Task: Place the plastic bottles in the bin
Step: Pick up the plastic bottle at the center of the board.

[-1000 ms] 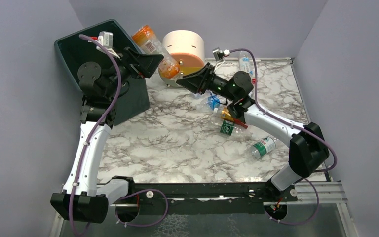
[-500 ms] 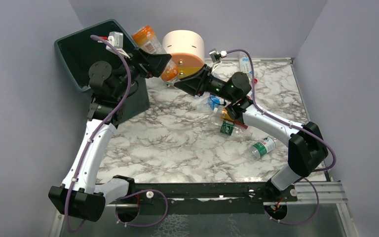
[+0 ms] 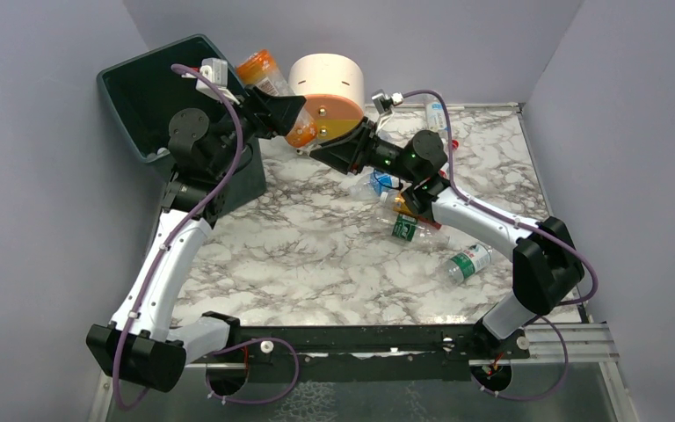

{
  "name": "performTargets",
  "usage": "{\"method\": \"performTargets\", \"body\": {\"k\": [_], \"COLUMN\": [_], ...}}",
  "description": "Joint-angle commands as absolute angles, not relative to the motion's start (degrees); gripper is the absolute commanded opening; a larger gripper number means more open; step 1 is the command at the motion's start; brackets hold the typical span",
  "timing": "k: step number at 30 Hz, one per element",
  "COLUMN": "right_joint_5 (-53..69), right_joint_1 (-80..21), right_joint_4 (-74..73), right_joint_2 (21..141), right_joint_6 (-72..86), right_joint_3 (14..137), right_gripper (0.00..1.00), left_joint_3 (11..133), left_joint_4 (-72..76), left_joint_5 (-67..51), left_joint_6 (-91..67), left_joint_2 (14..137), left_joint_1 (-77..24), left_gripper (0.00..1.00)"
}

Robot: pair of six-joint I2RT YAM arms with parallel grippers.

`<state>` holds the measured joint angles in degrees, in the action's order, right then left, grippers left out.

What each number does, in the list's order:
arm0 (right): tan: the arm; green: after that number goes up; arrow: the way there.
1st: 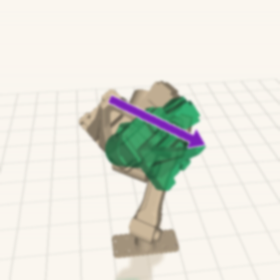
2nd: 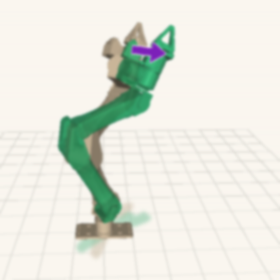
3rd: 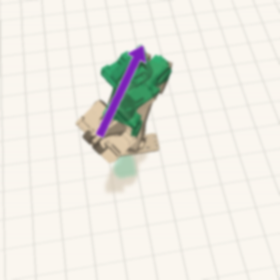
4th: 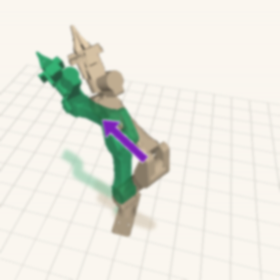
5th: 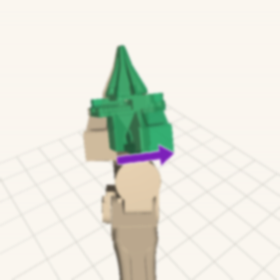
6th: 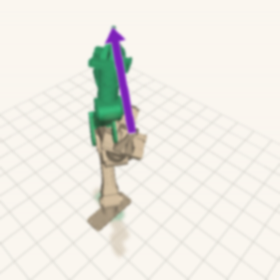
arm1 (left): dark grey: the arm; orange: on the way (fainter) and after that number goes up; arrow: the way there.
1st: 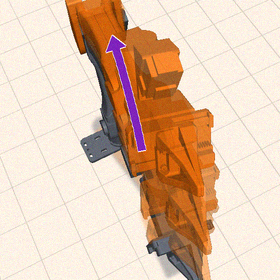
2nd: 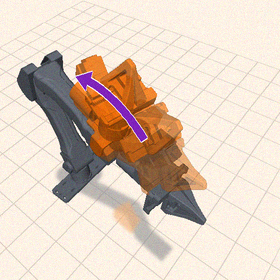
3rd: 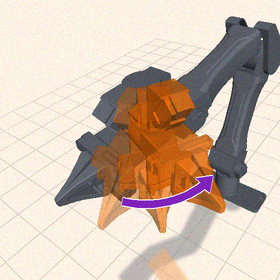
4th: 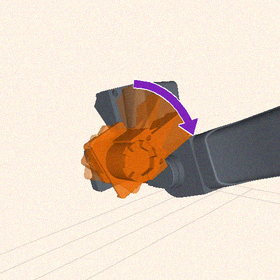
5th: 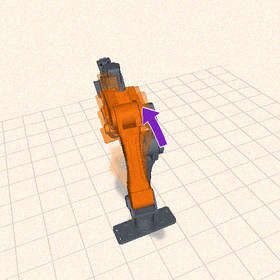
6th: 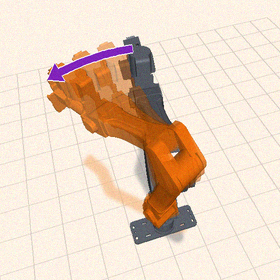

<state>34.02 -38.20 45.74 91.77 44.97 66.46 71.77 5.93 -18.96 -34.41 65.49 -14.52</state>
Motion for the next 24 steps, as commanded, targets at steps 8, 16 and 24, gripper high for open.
{"method": "performTargets", "body": {"k": [8, 16, 24], "right_joint_5": [35.73, 35.46, 34.09], "right_joint_1": [-38.58, -38.58, -38.57], "right_joint_4": [48.27, 47.11, 43.53], "right_joint_2": [91.49, 91.21, 89.4], "right_joint_6": [44.65, 44.49, 42.89], "right_joint_3": [65.31, 64.65, 62.64], "right_gripper": [0.29, 0.51, 0.77], "left_joint_3": [71.35, 73.99, 80.07], "left_joint_4": [5.9, 2.67, -1.79], "left_joint_5": [-16.33, -14.07, -11.69], "left_joint_6": [-32.66, -29.51, -24.13], "left_joint_2": [65.59, 65.77, 67.25], "left_joint_1": [-15.37, -15.33, -15.36], "left_gripper": [0.6, 0.58, 0.59]}}
